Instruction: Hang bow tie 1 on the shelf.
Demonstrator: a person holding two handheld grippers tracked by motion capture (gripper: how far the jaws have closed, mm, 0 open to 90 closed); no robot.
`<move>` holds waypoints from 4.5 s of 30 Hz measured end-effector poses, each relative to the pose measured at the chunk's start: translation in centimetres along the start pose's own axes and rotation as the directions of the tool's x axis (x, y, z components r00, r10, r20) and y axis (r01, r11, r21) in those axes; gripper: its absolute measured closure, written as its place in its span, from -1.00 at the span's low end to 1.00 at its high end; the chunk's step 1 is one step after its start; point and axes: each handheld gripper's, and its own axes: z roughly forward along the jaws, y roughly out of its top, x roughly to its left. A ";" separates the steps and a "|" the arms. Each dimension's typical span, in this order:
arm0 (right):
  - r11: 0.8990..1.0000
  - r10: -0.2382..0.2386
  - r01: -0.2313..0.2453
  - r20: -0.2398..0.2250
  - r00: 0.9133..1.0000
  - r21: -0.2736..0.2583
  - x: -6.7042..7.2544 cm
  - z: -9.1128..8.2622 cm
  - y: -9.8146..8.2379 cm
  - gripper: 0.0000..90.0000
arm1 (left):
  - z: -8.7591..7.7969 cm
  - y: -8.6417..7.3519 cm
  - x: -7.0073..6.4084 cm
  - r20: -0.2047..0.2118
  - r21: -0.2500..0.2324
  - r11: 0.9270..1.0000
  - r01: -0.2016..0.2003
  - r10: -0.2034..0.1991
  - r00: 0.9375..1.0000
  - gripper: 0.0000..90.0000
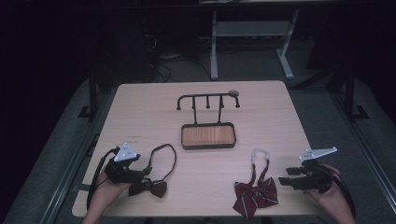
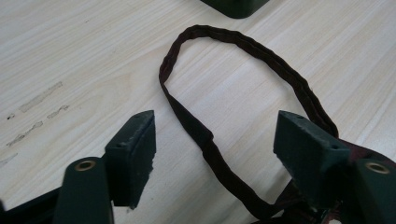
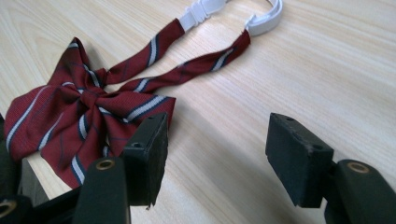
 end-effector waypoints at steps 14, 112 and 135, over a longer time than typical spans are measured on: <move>1.000 -0.020 0.020 0.009 1.000 0.018 0.5 0.8 1.5 -0.14 | 0.1 -0.2 0.0 0.003 0.002 1.000 -0.008 0.008 1.000 -0.37; 0.963 -0.065 -0.014 0.285 0.956 0.269 2.1 6.2 9.0 0.53 | 0.6 -0.2 0.2 -0.013 -0.001 0.999 -0.034 0.034 0.999 -0.42; 0.955 -0.091 -0.008 0.315 0.945 0.297 2.4 6.6 9.0 0.85 | 0.6 -0.2 0.1 -0.012 0.001 0.999 -0.034 0.034 0.999 -0.42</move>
